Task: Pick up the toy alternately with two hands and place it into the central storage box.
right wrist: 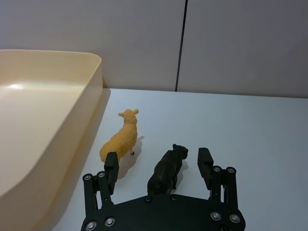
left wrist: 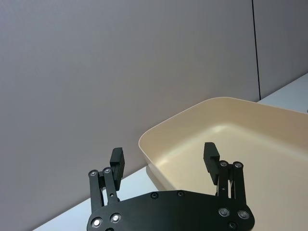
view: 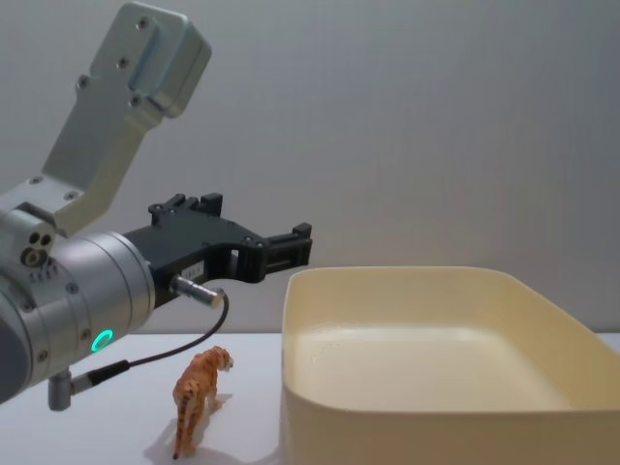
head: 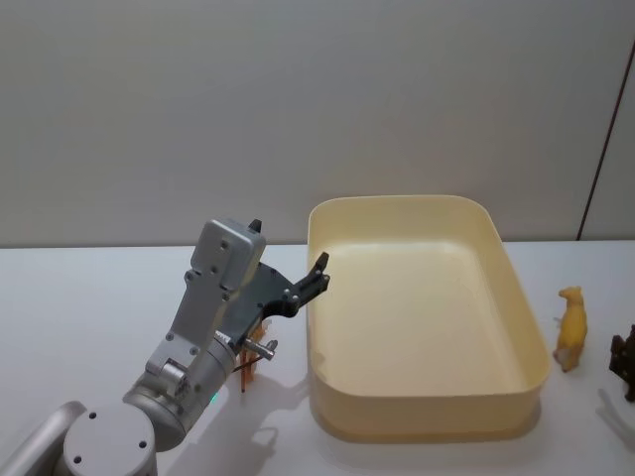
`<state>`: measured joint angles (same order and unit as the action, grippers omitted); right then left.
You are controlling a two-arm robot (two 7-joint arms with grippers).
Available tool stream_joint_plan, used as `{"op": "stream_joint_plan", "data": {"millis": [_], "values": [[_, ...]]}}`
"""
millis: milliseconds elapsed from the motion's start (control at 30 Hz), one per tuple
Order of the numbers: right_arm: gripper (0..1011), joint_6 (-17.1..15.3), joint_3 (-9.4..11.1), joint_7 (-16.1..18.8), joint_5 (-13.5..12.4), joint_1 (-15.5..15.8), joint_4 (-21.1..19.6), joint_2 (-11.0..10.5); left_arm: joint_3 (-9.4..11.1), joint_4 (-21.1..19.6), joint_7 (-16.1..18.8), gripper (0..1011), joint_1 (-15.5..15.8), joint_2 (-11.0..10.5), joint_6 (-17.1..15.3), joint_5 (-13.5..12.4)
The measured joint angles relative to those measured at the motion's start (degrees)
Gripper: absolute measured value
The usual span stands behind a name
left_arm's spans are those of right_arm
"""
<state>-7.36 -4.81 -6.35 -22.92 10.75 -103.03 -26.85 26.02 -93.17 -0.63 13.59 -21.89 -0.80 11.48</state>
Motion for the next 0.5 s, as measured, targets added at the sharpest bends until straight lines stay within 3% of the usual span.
{"op": "stream_joint_plan", "data": {"millis": [500], "values": [[1001,-2.71,-1.03,0.70,2.14,-3.75,5.30,2.31,0.00,0.00,0.00,1001,0.00,0.00,0.00,0.00]]}}
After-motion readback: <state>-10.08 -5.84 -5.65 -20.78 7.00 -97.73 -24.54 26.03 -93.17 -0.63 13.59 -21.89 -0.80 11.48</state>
